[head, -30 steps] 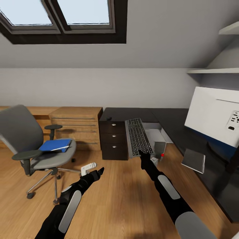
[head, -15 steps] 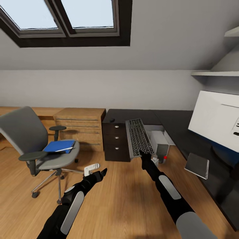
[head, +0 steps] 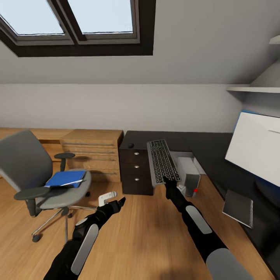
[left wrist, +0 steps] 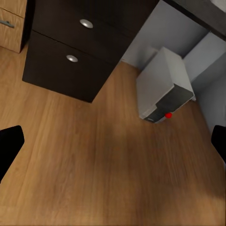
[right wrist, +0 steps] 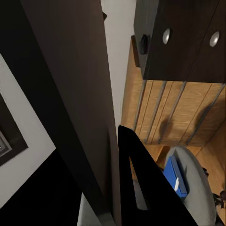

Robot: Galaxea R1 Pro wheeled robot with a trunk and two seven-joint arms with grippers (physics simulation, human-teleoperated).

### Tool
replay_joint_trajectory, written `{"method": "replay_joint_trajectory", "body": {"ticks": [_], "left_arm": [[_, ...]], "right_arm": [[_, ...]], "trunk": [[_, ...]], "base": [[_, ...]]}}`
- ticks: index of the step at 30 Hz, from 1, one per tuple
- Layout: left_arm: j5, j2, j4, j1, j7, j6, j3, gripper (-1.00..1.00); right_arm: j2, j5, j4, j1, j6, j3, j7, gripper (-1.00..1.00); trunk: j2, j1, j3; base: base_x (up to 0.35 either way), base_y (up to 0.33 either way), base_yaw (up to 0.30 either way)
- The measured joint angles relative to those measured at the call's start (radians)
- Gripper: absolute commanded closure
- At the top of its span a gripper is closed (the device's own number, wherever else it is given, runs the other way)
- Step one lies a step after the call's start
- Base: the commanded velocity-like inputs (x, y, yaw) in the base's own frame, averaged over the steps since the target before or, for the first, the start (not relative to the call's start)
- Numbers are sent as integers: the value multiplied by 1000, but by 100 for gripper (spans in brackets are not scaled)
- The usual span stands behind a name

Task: In the bedroom, organize the workspace by keeping the computer under the desk, ensuring the monitor is on the desk, placing the keyboard on the desk next to the monitor, placing the mouse on the desk next to the keyboard, moving the folder from the swivel chair onto the desk next to the mouse, stacking the notebook on top of the folder with the pen on top of the notebook, and positioning the swivel chair next to the desk.

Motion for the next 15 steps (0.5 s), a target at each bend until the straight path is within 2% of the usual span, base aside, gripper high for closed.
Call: {"method": "replay_joint_trajectory", "body": {"ticks": [15], "left_arm": [[0, 0, 0, 0, 0, 0, 0, -100]], "right_arm": [[-1, 1, 0, 0, 1, -1, 1, 100]], "trunk": [[105, -58, 47]], "base": [[334, 0, 0]]}}
